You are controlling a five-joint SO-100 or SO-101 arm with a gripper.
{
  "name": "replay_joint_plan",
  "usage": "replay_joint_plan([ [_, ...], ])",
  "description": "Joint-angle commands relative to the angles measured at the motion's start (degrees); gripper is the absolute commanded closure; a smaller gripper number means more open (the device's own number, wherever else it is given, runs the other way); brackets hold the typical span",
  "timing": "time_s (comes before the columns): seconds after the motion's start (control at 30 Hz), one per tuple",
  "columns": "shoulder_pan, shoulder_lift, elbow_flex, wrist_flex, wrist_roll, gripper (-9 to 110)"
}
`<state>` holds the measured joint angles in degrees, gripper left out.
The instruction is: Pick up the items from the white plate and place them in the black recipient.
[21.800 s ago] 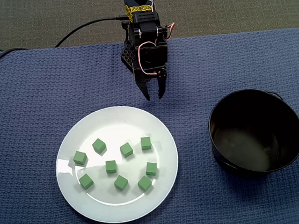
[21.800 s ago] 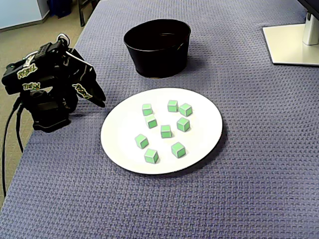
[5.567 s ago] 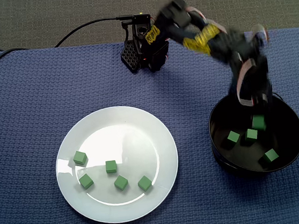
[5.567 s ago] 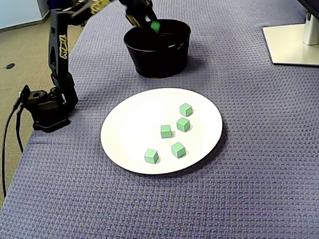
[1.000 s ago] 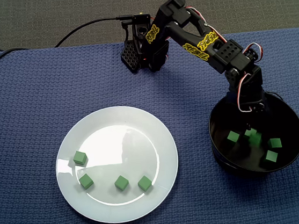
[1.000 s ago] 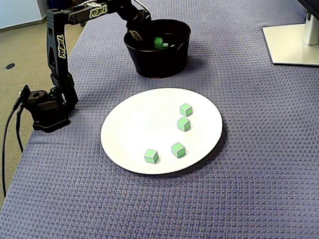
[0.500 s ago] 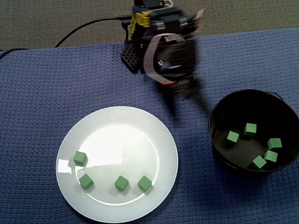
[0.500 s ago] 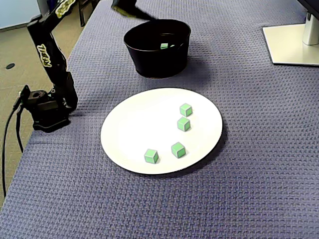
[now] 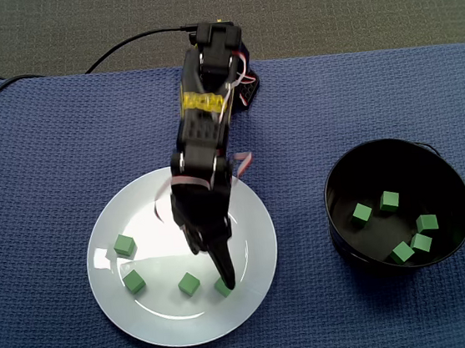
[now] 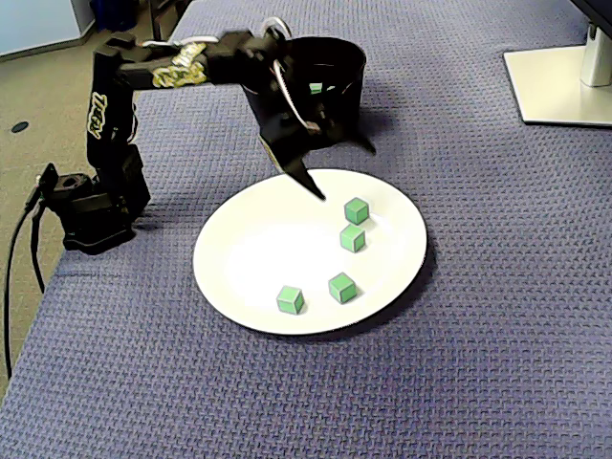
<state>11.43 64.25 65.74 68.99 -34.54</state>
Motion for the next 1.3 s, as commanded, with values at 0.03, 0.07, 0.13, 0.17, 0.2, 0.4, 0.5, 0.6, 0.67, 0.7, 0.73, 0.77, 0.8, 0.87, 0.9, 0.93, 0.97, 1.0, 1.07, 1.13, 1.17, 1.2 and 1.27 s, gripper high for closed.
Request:
replay_joint_plan([
  [0.03, -0.7, -4.5, -1.8, -3.5, -3.3, 64],
  [0.07, -1.1, -5.1, -1.3, -4.6, -3.8, 64],
  [0.13, -1.5, -6.0, -0.4, -6.4, -4.6, 64],
  [0.17, -1.7, -6.2, 0.2, -7.3, -5.1, 65],
  [0.2, -1.8, -6.4, 0.8, -8.3, -5.4, 66],
  [0.4, -2.6, -6.8, 6.2, -14.1, -6.3, 77],
  [0.5, -3.5, -6.6, 8.0, -15.8, -5.6, 82],
  [0.6, -4.1, -6.2, 10.0, -18.5, -5.5, 87],
  [0.67, -4.4, -5.8, 10.9, -19.9, -5.2, 95],
  [0.7, -4.4, -5.6, 11.2, -20.5, -4.7, 101],
  [0.73, -4.4, -5.4, 11.2, -20.7, -3.5, 102],
  [0.77, -4.3, -5.0, 11.2, -20.6, -2.9, 102],
  [0.8, -4.3, -4.4, 11.0, -19.8, -2.6, 102],
  [0.87, -4.0, -1.8, 10.0, -16.4, -1.1, 102],
  [0.9, -4.0, 0.2, 9.4, -14.3, 0.0, 102],
  [0.93, -3.9, 2.6, 8.3, -11.6, 1.1, 102],
  [0.97, -3.7, 5.7, 6.9, -8.6, 2.6, 102],
  [1.0, -3.4, 9.8, 5.6, -5.4, 4.7, 102],
  [1.07, -3.2, 20.0, 1.1, 2.5, 10.1, 102],
  [1.13, -3.2, 29.3, -6.8, 11.4, 15.2, 102],
  [1.17, -3.7, 33.6, -10.4, 14.6, 17.7, 102],
  [1.2, -4.7, 37.9, -13.2, 16.3, 20.2, 102],
  [1.27, -8.9, 45.9, -15.6, 17.1, 25.2, 102],
])
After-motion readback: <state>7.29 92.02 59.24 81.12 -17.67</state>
